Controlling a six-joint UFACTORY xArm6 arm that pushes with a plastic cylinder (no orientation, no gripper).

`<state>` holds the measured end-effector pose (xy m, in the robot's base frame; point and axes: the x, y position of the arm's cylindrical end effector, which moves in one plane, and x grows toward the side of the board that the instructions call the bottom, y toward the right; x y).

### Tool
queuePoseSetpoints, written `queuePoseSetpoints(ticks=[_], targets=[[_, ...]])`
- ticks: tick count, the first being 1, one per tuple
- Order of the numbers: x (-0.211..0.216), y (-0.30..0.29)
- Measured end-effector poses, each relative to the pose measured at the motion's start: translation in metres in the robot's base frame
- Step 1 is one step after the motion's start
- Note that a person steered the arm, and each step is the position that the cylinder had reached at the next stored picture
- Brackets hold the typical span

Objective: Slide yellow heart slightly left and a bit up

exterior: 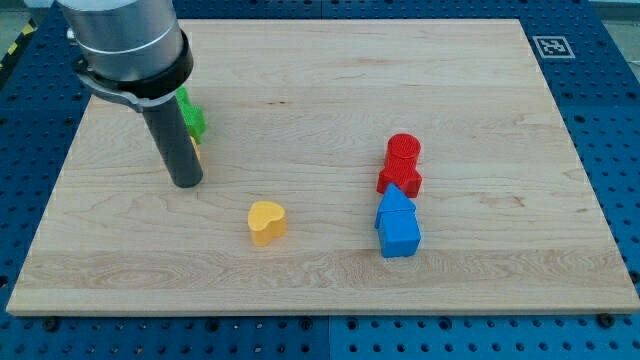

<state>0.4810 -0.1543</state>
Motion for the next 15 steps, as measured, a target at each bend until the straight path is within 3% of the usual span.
queuePoseSetpoints(ticks=[1, 3, 5, 9, 11, 13, 15], targets=[[0.0, -0.002], [0.052, 0.005], [0.052, 0.005], [0.025, 0.094], [0.056, 0.126], [0.064, 0.1], [0.102, 0.139]])
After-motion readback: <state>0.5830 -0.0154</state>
